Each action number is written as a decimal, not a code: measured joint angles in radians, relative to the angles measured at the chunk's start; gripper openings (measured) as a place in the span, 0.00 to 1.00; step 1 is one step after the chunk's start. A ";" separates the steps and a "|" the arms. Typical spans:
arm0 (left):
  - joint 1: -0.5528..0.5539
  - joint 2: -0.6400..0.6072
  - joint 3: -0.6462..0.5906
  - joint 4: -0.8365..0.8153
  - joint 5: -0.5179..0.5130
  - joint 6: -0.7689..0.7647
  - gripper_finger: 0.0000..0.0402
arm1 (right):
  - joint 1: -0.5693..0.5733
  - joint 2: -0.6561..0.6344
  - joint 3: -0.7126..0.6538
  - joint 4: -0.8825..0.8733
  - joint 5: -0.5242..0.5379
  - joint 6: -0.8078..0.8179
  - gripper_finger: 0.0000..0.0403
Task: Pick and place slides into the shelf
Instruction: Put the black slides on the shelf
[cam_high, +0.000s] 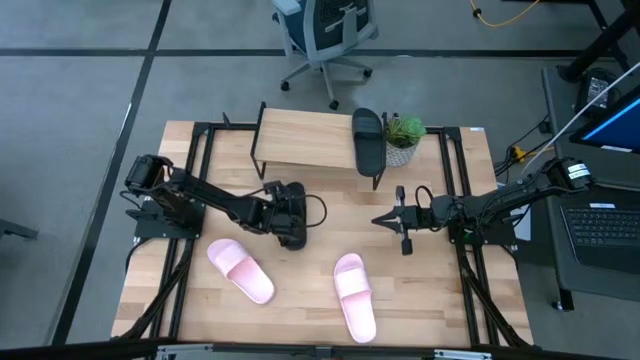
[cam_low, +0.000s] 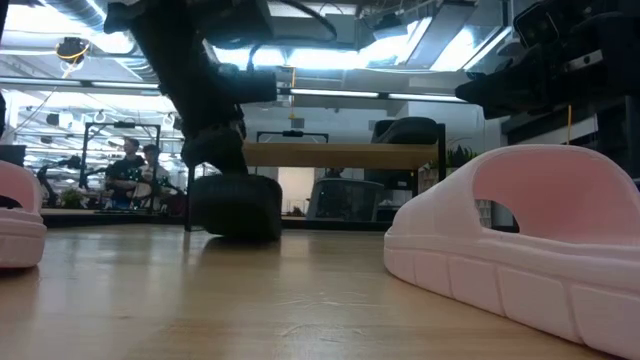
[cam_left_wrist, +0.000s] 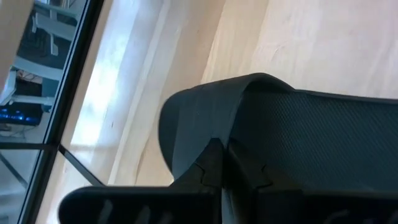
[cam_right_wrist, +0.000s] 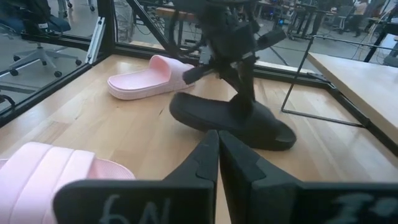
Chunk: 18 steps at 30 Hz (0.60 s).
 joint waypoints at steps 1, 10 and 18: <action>-0.001 0.000 0.006 -0.003 0.000 0.000 0.00 | -0.001 0.000 0.000 0.000 0.009 -0.001 0.04; -0.021 -0.005 0.085 -0.020 -0.005 0.076 0.00 | -0.001 0.000 0.000 -0.002 0.037 0.007 0.04; -0.059 -0.074 0.142 -0.043 -0.008 0.105 0.00 | -0.001 0.000 0.000 -0.008 0.036 0.008 0.04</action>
